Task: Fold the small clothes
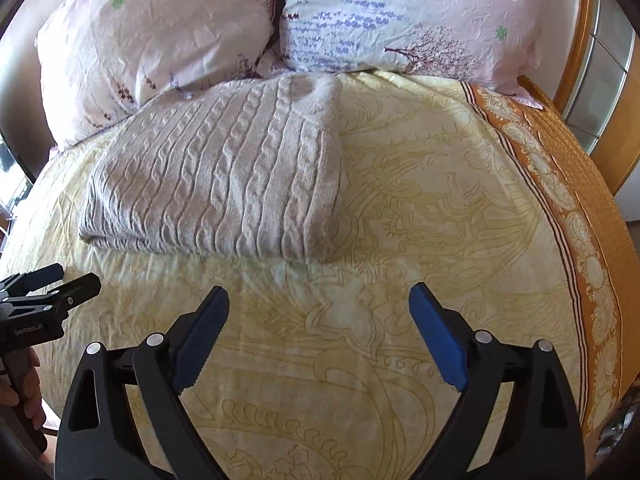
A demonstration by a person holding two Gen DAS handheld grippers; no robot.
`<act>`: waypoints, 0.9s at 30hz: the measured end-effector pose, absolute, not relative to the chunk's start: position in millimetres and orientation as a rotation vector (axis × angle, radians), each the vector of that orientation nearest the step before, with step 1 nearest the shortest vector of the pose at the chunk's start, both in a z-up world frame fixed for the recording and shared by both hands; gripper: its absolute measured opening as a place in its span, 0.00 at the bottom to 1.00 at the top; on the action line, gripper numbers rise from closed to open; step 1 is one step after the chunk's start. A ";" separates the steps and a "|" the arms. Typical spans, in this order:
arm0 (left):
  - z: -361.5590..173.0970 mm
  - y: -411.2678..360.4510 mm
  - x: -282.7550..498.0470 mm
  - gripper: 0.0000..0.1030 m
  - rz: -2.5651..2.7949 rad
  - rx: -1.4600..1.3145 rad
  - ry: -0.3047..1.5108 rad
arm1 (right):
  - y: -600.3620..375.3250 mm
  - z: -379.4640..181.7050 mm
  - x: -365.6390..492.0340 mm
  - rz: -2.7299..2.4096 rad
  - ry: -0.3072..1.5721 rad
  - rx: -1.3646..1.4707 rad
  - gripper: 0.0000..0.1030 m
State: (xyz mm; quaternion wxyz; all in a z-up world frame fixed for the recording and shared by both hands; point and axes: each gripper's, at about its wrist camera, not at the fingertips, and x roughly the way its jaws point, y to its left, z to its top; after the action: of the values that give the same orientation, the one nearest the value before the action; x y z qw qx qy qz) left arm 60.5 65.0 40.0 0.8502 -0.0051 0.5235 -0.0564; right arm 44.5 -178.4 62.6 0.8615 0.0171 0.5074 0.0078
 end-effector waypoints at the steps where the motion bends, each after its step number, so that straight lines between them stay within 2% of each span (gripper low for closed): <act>1: 38.9 62.3 60.1 0.98 -0.116 0.006 1.107 | -176.0 60.5 43.9 0.015 1.074 0.026 0.93; 9: 35.3 53.0 63.1 0.98 -0.067 0.063 1.130 | -173.4 43.9 44.6 -0.013 1.159 0.027 0.99; 27: 34.1 52.2 77.1 0.98 -0.020 0.032 1.233 | -166.5 42.2 51.7 -0.026 1.213 0.022 0.99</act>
State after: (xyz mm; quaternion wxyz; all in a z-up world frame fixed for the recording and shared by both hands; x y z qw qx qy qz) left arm 77.1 52.2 34.1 0.8157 0.0152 0.5782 -0.0092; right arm 51.7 -166.5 42.2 0.8216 0.0105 0.5698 -0.0123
